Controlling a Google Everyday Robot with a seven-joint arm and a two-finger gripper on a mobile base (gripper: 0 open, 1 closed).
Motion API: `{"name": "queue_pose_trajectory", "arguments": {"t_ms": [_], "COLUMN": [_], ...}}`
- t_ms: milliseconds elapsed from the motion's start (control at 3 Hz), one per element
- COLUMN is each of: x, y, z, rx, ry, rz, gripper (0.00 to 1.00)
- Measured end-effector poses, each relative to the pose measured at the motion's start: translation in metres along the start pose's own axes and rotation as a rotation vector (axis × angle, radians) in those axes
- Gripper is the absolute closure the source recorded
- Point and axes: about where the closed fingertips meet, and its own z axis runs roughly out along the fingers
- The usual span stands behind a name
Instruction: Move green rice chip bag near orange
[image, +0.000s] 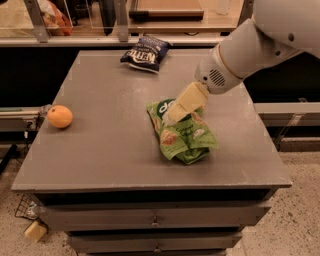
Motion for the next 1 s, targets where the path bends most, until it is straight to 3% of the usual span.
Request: {"name": "queue_pose_trajectory", "arguments": {"t_ms": [667,1000], "x": [0.041,0.052], "y": [-0.017,-0.016], "z": [0.006,0.015], "rx": [0.028,0.013], "ry": [0.052,0.069], "rz": [0.123,0.167], "gripper": [0.0,0.15]}}
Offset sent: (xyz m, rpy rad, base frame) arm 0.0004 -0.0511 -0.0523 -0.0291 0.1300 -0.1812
